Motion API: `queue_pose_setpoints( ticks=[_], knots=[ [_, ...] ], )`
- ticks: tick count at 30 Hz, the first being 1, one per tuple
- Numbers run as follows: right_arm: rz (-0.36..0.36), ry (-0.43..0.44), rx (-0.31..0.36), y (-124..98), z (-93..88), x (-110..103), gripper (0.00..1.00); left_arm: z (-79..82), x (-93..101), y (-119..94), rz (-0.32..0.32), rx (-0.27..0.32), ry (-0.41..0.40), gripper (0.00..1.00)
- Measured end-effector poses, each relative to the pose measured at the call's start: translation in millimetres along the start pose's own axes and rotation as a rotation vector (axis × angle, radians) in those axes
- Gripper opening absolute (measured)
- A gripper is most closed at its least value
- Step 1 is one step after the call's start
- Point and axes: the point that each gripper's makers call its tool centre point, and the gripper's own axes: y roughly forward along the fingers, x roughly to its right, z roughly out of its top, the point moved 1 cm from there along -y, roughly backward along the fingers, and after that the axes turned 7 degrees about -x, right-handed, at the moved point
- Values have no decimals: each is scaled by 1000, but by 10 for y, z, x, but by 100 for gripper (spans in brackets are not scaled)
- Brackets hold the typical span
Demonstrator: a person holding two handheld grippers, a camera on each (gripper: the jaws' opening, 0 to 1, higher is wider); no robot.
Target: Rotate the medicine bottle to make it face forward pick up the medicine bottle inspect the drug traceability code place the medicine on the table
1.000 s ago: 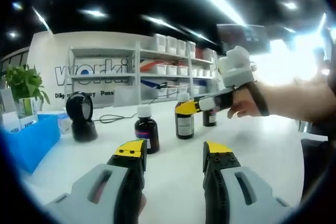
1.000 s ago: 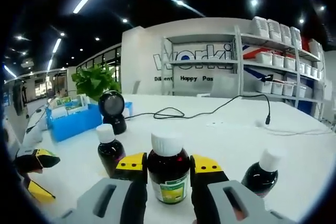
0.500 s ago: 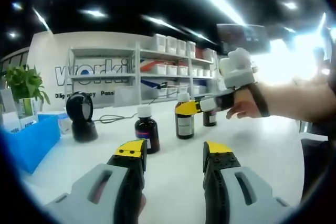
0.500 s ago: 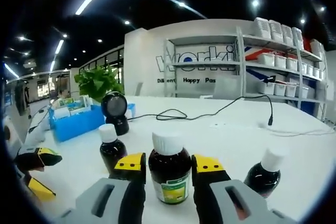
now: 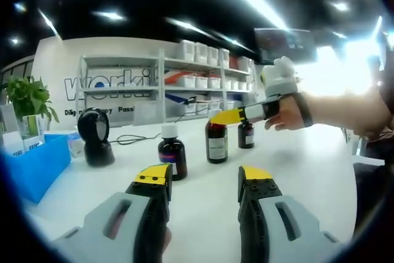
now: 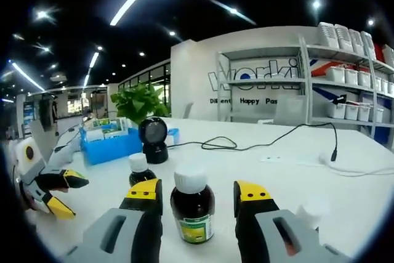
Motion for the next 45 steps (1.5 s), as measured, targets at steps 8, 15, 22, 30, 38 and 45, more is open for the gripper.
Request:
queue_pose_setpoints(
  ticks=[8, 15, 22, 30, 38, 45],
  knots=[
    [92, 47, -5, 10, 78, 23, 40, -2, -7, 0, 3, -1, 2, 34],
    [183, -66, -63, 96, -28, -97, 37, -4, -10, -1, 2, 0, -1, 34],
    [201, -135, -101, 132, -122, -109, 31, 2, -7, -3, 0, 3, -4, 34],
    [226, -117, -126, 169, -177, -104, 28, -4, -5, 1, 0, 0, -5, 34],
    [197, -99, -125, 156, -193, -124, 28, -25, 5, 7, 2, -16, 8, 34],
    [154, -94, -128, 151, -200, -136, 27, -28, 12, 9, 0, -19, 8, 34]
  ],
)
